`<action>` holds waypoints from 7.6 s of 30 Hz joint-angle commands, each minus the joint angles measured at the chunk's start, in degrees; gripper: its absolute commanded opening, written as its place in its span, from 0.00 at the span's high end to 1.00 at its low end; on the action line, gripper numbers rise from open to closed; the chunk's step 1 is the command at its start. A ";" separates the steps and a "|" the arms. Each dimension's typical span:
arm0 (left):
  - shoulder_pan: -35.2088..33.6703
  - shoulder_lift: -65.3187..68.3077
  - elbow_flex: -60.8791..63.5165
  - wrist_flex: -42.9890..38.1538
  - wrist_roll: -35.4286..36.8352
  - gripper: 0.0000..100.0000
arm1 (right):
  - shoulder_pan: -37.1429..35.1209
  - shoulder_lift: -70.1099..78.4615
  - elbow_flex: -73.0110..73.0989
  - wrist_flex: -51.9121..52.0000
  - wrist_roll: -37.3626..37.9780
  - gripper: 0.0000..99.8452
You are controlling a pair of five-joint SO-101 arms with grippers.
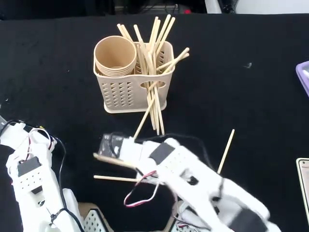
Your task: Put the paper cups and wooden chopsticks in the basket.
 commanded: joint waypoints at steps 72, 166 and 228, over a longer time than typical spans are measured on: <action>0.84 -1.05 -1.54 -0.88 0.35 0.91 | 27.08 -5.05 -19.47 -52.66 -34.64 0.88; 0.31 -1.05 -1.54 -0.88 0.35 0.91 | 5.98 -18.68 -5.23 16.18 -2.73 0.99; -2.07 -1.05 -1.10 -2.64 0.44 0.91 | 0.35 -11.56 -20.00 11.60 -0.88 0.99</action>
